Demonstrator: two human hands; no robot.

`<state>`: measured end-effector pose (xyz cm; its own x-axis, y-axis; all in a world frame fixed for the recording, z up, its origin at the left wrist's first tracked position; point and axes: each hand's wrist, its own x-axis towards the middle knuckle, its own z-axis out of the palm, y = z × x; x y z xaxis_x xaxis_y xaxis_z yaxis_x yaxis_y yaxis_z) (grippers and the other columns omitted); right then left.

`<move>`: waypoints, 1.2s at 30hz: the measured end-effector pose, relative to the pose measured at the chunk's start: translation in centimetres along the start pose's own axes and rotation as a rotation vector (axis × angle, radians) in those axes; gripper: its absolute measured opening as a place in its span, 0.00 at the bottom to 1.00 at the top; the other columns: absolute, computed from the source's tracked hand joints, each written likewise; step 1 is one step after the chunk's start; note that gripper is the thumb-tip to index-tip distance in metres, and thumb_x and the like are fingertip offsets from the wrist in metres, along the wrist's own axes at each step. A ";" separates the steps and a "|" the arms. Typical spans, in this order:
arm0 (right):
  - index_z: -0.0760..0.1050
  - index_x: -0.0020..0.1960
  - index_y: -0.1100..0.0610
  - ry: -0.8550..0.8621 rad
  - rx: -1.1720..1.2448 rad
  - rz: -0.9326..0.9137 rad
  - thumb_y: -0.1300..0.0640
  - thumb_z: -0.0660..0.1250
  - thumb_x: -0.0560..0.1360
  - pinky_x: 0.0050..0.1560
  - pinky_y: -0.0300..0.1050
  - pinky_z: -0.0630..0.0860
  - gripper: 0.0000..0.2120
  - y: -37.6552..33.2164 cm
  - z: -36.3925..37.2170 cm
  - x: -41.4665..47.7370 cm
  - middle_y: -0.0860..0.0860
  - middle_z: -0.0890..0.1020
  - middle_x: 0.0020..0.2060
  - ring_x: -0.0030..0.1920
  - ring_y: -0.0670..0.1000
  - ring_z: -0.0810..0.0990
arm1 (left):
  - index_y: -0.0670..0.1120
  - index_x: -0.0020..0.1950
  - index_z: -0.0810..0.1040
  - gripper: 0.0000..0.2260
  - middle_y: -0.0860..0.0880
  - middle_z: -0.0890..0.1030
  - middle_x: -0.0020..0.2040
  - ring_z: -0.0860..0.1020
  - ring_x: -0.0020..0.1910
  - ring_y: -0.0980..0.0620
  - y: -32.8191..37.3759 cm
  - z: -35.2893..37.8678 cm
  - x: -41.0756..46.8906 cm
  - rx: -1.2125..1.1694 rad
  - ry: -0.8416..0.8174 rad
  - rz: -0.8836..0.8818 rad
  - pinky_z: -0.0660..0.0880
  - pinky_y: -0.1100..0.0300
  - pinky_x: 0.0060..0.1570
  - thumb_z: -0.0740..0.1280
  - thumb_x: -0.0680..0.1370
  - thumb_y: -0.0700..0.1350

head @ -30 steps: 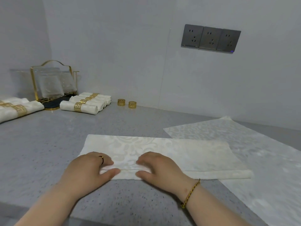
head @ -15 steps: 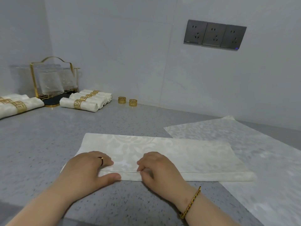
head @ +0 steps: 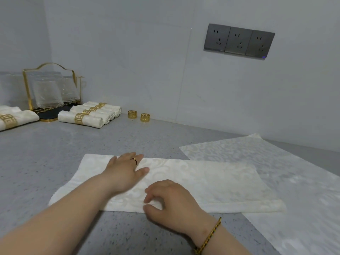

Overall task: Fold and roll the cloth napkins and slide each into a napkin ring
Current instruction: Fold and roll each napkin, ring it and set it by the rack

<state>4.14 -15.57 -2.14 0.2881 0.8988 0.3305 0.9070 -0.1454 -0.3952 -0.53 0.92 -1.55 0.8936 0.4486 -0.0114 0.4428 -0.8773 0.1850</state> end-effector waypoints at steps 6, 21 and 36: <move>0.74 0.63 0.53 -0.064 -0.022 -0.067 0.51 0.67 0.72 0.62 0.32 0.54 0.20 0.2 0.5 0.0 0.49 0.73 0.66 0.66 0.50 0.68 | 0.50 0.76 0.43 0.29 0.49 0.41 0.76 0.41 0.75 0.51 0.3 0.9 -0.1 0.081 -0.119 -0.069 0.40 0.52 0.72 0.44 0.79 0.61; 0.79 0.57 0.56 -0.100 0.211 0.112 0.54 0.60 0.78 0.52 0.16 0.56 0.13 0.7 -0.1 0.0 0.45 0.75 0.64 0.64 0.39 0.67 | 0.49 0.73 0.57 0.21 0.45 0.62 0.72 0.62 0.69 0.43 -7.9 -3.8 -2.4 0.166 -0.102 -0.446 0.62 0.52 0.66 0.52 0.81 0.53; 0.58 0.71 0.48 -0.166 0.196 0.199 0.61 0.59 0.77 0.68 0.33 0.52 0.25 1.6 -0.9 0.2 0.45 0.62 0.70 0.71 0.45 0.57 | 0.44 0.70 0.63 0.32 0.47 0.78 0.40 0.75 0.40 0.49 -8.2 -5.0 -6.6 -0.581 0.054 -0.499 0.67 0.58 0.48 0.72 0.70 0.36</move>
<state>5.87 -16.02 -1.94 0.3854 0.9181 0.0924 0.7566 -0.2571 -0.6012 -10.41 6.01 1.91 0.5867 0.7885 -0.1842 0.6698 -0.3447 0.6577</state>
